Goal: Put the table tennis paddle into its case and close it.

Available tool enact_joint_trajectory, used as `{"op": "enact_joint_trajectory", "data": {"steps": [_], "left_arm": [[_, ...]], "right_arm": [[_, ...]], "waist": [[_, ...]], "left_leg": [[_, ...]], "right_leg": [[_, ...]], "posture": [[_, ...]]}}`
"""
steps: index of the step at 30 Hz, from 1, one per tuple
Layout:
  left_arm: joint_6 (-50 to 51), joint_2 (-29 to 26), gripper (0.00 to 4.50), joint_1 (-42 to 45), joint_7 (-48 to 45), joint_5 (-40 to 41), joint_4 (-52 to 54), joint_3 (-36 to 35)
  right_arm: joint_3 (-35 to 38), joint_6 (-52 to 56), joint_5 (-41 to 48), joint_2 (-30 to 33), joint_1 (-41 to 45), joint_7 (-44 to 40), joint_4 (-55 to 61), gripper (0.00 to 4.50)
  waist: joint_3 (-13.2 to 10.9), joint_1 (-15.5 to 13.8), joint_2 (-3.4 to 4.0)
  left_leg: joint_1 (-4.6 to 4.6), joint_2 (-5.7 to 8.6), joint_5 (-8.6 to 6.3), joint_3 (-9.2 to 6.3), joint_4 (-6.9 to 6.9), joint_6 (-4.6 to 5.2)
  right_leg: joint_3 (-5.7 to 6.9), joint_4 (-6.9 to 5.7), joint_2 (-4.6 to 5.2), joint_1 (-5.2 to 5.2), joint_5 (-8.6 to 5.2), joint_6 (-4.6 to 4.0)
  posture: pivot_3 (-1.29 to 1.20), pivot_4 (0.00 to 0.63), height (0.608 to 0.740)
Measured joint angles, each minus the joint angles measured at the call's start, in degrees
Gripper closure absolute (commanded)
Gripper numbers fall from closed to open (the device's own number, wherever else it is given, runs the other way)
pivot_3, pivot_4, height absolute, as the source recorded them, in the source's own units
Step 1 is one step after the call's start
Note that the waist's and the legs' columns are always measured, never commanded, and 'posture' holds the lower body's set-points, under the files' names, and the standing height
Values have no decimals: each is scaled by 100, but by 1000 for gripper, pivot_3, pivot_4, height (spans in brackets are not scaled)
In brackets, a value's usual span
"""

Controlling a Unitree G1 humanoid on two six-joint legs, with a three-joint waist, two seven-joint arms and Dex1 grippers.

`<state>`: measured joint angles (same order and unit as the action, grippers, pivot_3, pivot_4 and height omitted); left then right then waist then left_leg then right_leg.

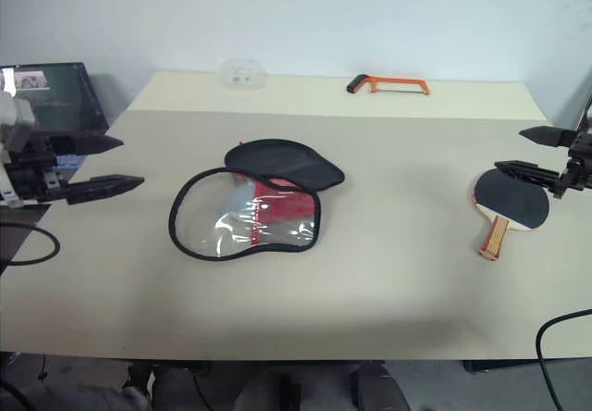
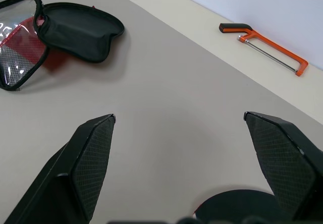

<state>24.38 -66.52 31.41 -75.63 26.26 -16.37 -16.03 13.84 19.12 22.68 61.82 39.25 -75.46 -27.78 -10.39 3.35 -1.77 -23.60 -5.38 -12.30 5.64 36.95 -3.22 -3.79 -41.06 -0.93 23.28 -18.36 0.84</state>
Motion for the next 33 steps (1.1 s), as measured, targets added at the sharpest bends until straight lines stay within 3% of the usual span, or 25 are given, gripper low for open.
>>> {"op": "enact_joint_trajectory", "data": {"steps": [16, 22, 33], "left_arm": [[-90, 244, 0, 77, 281, -77, 27, 57], [-44, 534, 0, -270, 1054, -427, 56, 130], [1079, 974, 0, -1143, 1798, -479, 725, 343]], "right_arm": [[-202, -254, -133, -161, 460, -95, -382, 14], [-207, -368, -144, -148, 479, -178, -456, 14], [-292, -329, -180, -163, 499, -197, -378, 14]], "waist": [[0, -2, 0], [0, 3, 0], [0, -3, 0]], "left_leg": [[0, 0, 0, 1, 0, 0], [1, -1, 0, 1, 0, 0], [-1, -2, 0, -5, 1, 0]], "right_leg": [[-1, 0, -1, 0, 0, 0], [-14, 0, 0, 0, 0, 0], [-17, -1, 1, -1, 0, 0]], "posture": [[0, 150, 740], [0, 150, 740], [0, 150, 740]]}}
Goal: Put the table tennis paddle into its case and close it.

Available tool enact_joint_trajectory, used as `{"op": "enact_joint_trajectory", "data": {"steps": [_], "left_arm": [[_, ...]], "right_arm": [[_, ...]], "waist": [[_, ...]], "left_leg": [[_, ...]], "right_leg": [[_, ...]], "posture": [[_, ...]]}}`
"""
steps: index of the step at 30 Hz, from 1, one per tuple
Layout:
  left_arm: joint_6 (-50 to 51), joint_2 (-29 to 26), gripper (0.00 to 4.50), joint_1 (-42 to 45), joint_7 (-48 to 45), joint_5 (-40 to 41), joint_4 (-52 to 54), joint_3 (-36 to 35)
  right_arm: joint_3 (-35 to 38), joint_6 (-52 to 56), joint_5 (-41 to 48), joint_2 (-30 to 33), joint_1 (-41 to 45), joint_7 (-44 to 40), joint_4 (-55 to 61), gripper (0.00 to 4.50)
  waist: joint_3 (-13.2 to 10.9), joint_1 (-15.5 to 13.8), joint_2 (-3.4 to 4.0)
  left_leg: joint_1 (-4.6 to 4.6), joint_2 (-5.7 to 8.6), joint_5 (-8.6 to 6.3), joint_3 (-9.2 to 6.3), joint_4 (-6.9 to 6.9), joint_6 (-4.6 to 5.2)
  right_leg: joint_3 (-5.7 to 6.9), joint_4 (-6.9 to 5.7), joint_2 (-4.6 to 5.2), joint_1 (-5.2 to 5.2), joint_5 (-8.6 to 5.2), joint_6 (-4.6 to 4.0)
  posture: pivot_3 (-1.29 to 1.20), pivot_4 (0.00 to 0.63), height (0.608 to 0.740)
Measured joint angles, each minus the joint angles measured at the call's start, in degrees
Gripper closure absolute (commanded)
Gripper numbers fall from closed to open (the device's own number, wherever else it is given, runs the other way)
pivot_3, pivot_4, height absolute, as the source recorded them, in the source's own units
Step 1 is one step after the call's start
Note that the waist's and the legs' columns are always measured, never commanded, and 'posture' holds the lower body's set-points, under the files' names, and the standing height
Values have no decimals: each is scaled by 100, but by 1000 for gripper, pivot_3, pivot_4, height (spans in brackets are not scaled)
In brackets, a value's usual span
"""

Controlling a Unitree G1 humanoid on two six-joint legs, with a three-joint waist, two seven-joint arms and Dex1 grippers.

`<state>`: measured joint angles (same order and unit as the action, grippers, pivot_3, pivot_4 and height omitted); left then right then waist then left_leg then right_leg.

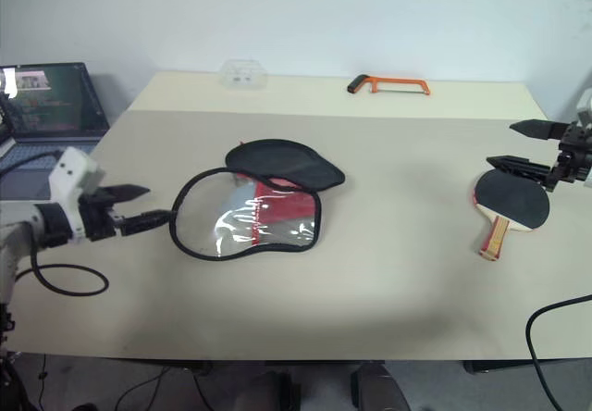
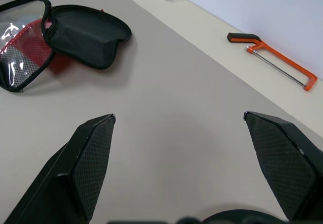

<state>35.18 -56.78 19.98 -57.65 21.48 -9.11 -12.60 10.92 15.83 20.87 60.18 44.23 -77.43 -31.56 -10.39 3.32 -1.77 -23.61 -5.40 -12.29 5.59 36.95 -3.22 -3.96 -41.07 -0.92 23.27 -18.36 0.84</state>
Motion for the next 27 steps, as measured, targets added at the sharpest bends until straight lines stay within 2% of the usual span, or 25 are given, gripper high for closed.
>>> {"op": "enact_joint_trajectory", "data": {"steps": [10, 14, 22, 26, 27], "left_arm": [[680, 469, 0, -373, 704, -33, 246, 194], [936, 719, 0, -279, 1218, -128, 17, 181], [1156, 1140, 0, -119, 1621, -119, 78, 73], [1313, 1509, 0, 75, 1880, -125, 166, 73], [1349, 1591, 183, 118, 1939, -122, 180, 67]], "right_arm": [[43, 102, 17, 2, -338, 39, 252, 14], [96, 124, 21, 8, -352, 41, 333, 14], [115, 170, 20, 14, -377, 50, 378, 14], [114, 205, 17, 13, -366, 89, 381, 14], [111, 206, 16, 12, -346, 91, 381, 3]], "waist": [[0, -2, 0], [0, -4, 0], [8, -15, 13], [12, -131, 20], [13, -158, 21]], "left_leg": [[1, 1, 0, -11, 0, 0], [1, 2, 0, -19, 2, 0], [8, 10, 1, -28, 2, -1], [9, 23, 1, -29, 4, 0], [9, 28, 1, -29, 4, 0]], "right_leg": [[-2, -2, 0, 0, 0, 0], [1, -2, 0, -4, 0, 1], [1, -3, 2, -14, 1, 2], [7, -2, 8, -22, 4, 7], [7, -2, 11, -23, 4, 8]], "posture": [[0, 150, 740], [0, 150, 740], [0, 150, 740], [0, 150, 740], [0, 150, 740]]}}
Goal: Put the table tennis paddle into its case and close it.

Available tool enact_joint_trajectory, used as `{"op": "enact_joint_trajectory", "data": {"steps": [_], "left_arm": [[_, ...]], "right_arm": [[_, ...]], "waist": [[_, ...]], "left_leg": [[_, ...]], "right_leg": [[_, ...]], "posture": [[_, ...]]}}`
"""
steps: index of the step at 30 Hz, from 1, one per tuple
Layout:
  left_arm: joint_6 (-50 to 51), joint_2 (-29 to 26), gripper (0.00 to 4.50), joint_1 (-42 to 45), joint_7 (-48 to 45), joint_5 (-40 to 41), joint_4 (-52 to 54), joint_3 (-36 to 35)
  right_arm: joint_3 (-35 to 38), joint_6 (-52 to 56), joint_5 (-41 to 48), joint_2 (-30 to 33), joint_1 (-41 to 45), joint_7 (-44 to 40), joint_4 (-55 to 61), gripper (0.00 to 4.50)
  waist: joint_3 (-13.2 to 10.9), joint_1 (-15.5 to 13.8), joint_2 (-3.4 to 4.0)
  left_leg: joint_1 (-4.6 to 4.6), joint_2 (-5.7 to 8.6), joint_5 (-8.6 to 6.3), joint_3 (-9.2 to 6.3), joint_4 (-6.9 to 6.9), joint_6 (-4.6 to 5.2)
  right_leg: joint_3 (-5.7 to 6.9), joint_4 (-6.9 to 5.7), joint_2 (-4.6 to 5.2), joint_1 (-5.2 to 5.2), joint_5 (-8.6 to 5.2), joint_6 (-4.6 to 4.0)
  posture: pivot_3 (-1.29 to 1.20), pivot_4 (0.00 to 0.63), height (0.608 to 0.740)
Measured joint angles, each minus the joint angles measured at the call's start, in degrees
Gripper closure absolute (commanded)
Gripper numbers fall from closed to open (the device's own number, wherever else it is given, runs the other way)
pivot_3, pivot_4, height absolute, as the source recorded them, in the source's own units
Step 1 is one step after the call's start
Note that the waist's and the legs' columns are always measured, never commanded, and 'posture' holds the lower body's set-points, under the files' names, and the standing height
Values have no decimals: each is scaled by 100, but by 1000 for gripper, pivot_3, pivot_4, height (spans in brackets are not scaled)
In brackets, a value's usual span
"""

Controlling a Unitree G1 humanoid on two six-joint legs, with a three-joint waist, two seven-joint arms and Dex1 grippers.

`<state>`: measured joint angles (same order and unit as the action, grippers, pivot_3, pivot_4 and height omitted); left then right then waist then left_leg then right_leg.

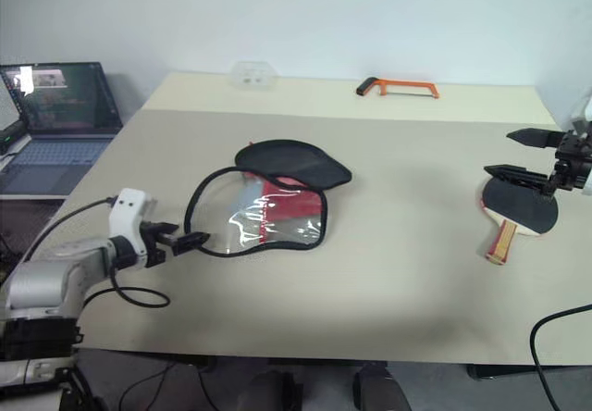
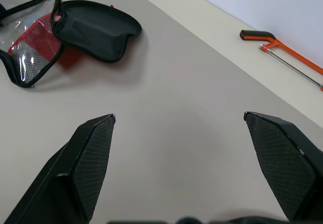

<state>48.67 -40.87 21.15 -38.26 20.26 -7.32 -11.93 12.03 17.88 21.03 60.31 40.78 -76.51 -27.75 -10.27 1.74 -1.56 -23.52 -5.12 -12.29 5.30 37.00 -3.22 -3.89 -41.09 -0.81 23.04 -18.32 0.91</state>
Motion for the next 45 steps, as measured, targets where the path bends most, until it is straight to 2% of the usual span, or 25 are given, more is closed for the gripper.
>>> {"op": "enact_joint_trajectory", "data": {"steps": [3, 13, 17, 22, 25, 30, 34, 38, 45], "left_arm": [[77, 121, 906, 60, 62, 4, 7, -28], [119, 193, 4437, 85, 47, 6, 27, 22], [67, 123, 4476, 94, -124, 8, 57, 117], [-514, -461, 4476, 443, -888, -196, -199, 657], [-1311, -821, 4476, 967, -1392, -651, -773, 1163], [-2827, -939, 4476, 2095, -1978, -1643, -2177, 2085], [-4162, -807, 4476, 3179, -2335, -2436, -3539, 2684], [-5440, -472, 4476, 3998, -2015, -3378, -4779, 3297], [-6517, 313, 4476, 5123, -1384, -4051, -6061, 3425]], "right_arm": [[-1, 0, -1, 0, 71, -4, 0, 0], [-160, 1, -41, -7, 253, -84, -140, 0], [-238, -6, -110, -17, 454, -98, -244, 0], [-264, -70, -186, -48, 555, -106, -359, 0], [-259, -76, -188, -71, 540, -105, -360, 0], [-227, -73, -185, -53, 467, -102, -323, 0], [-180, -63, -181, -1, 410, -91, -233, 0], [-79, -41, -164, 34, 229, -59, -92, 0], [200, 97, -22, 76, -174, 62, 309, 0]], "waist": [[0, -24, 0], [0, 1, 0], [0, 7, -1], [-3, 11, -5], [-3, 12, -5], [-3, 7, -5], [-3, 6, -5], [-4, 5, -6], [-5, 4, -9]], "left_leg": [[0, 5, 0, -5, 0, 0], [0, 24, 0, -38, -1, 1], [-1, 24, -1, -40, -3, 1], [-3, 25, -1, -37, -3, 1], [-4, 27, -1, -32, -4, 1], [-29, 29, 0, -25, 0, 2], [-36, 31, -1, -19, -2, 3], [-37, 33, -1, -15, -2, 3], [-40, 35, -1, -18, -1, 3]], "right_leg": [[8, 5, 4, -7, 0, 1], [5, 9, 13, -11, -1, 4], [7, 11, 13, -11, -1, 4], [10, 14, 12, -9, -1, 4], [10, 14, 12, -7, -1, 4], [13, 12, 11, 14, -1, 4], [16, 21, 11, 18, -1, 5], [10, 22, 12, 20, -1, 6], [13, 20, 12, 20, 0, 9]], "posture": [[0, 150, 740], [0, 150, 740], [0, 150, 740], [0, 150, 740], [0, 150, 740], [0, 150, 740], [0, 150, 740], [0, 150, 740], [0, 150, 740]]}}
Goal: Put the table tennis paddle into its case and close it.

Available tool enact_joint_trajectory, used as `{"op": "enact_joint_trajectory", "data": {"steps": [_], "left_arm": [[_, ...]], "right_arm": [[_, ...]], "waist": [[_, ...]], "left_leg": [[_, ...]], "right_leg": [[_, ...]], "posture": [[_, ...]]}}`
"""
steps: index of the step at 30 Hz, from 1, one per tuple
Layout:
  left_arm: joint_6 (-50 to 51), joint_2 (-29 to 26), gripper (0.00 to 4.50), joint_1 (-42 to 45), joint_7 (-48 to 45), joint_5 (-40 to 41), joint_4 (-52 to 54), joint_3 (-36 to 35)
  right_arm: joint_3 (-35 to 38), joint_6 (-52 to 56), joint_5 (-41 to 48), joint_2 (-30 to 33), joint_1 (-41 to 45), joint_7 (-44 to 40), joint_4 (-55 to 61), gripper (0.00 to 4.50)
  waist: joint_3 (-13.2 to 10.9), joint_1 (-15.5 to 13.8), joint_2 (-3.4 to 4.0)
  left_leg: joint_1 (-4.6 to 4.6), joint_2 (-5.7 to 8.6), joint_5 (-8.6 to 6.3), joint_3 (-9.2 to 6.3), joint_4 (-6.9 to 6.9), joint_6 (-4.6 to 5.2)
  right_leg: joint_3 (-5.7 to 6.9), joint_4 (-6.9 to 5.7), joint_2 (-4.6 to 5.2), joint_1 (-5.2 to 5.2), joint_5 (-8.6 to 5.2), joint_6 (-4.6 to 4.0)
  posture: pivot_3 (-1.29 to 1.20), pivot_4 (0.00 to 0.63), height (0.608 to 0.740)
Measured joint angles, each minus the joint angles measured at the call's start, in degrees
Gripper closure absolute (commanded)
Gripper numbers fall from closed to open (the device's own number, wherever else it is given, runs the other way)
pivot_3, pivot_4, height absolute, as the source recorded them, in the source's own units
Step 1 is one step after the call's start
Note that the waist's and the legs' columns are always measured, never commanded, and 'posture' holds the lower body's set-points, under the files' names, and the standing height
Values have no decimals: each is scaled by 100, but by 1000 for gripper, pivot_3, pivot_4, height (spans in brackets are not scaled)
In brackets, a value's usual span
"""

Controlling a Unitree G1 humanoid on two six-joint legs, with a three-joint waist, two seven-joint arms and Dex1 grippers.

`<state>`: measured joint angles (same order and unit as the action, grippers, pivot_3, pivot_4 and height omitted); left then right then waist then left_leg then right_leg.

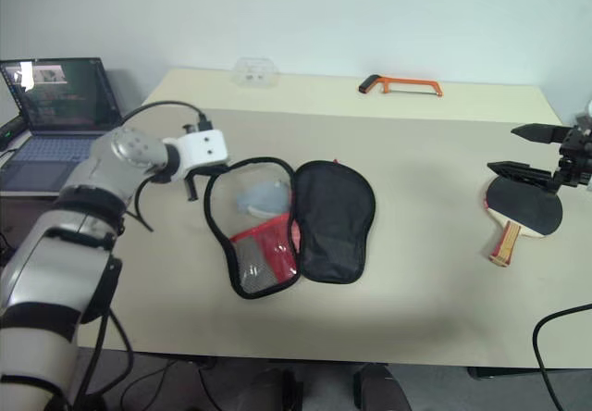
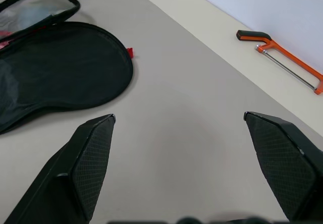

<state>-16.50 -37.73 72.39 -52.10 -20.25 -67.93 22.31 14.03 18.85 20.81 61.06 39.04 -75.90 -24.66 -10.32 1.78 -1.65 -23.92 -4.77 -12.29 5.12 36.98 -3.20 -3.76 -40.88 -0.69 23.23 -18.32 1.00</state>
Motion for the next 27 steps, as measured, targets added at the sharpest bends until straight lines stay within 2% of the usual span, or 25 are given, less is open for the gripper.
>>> {"op": "enact_joint_trajectory", "data": {"steps": [5, 10, 16, 21, 27], "left_arm": [[-288, 469, 4476, 406, 621, -280, -373, -5], [-100, 957, 4476, 765, 234, 21, -563, -390], [1000, 1610, 4476, 957, -103, 446, -631, -850], [1590, 1647, 4476, 956, -122, 540, -630, -1052], [1968, 1561, 4476, 917, 520, 565, -631, -1210]], "right_arm": [[160, 73, 79, 68, -238, 105, 198, 0], [434, 176, 146, 156, -571, 158, 445, 0], [551, 290, 296, 181, -717, 266, 654, 0], [630, 316, 315, 207, -878, 334, 708, 0], [661, 316, 325, 207, -879, 349, 734, 0]], "waist": [[0, 17, 0], [-1, 2, -1], [-1, 20, -1], [-1, 59, -1], [-1, 59, -1]], "left_leg": [[3, 1, 0, 2, -1, -1], [2, 6, 5, 1, 0, -9], [4, 8, 7, -1, 1, -12], [4, 8, 12, -6, 0, -20], [4, 9, 12, -7, 2, -21]], "right_leg": [[0, -2, 0, 0, 0, 2], [13, -2, 1, 0, -2, 5], [13, -6, 1, 0, -2, 8], [12, -8, -1, 0, -2, 8], [13, -10, 0, -1, -2, 9]], "posture": [[0, 150, 740], [0, 150, 740], [0, 150, 740], [0, 150, 740], [0, 150, 740]]}}
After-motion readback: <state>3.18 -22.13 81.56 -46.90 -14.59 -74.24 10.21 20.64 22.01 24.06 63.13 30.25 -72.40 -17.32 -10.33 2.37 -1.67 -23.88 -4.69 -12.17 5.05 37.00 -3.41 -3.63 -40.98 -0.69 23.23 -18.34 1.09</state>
